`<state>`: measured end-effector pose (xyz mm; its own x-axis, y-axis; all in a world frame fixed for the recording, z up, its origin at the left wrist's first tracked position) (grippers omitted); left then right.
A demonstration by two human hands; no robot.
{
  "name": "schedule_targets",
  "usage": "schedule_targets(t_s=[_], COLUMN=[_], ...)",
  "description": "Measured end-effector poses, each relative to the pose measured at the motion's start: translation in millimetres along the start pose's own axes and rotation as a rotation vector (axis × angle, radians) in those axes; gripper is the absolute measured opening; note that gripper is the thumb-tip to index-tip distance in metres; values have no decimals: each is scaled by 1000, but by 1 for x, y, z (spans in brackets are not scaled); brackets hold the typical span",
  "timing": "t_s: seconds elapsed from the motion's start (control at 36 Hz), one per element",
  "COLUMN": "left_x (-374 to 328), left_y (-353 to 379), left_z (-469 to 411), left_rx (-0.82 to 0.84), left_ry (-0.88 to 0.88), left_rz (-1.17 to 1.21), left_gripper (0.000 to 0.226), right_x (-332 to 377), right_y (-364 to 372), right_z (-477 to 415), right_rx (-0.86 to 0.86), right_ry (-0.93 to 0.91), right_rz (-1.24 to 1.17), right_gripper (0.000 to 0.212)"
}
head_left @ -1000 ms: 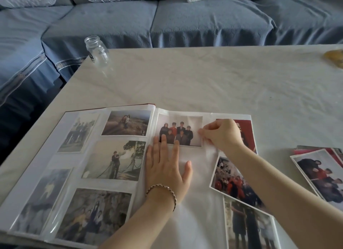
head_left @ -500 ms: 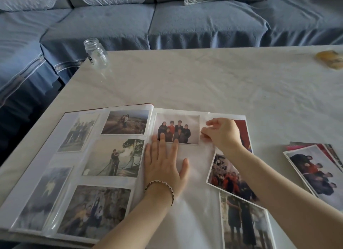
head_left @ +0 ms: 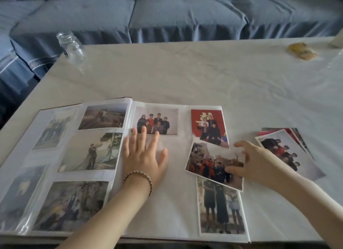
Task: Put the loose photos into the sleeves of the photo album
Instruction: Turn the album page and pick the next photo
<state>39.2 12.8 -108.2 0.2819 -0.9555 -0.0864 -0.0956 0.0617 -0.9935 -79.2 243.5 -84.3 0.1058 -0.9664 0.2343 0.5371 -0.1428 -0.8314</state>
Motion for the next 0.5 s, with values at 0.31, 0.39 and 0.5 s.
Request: schedule_targets(t_s=[0.31,0.39,0.5], left_x=[-6,-5,3], left_y=[-12,-9,-19], left_z=[5,5,9], left_rx=[94,189,314], left_ry=[-46,-3,47], left_rz=[-17,-92,-194], left_gripper=[54,57,70], right_x=[-25,-19,-14], right_y=[-44,-60,-61], right_z=[13,31,41], right_rx=[-360,-510,-562], right_ry=[-84,-103,-129], right_rz=[-666,-595,-497], right_gripper=[16,9,13])
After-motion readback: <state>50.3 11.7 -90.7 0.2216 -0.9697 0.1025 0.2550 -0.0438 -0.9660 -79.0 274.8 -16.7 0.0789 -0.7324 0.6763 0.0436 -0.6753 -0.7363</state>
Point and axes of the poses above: each hand's wrist, its own z-axis away from the middle knuckle, its own y-axis out of the palm, x = y × z, the point moved 7 cm from there along -z, towards the middle knuckle, and after that the axes turned 13 degrees about y, right-handed, at the moved point
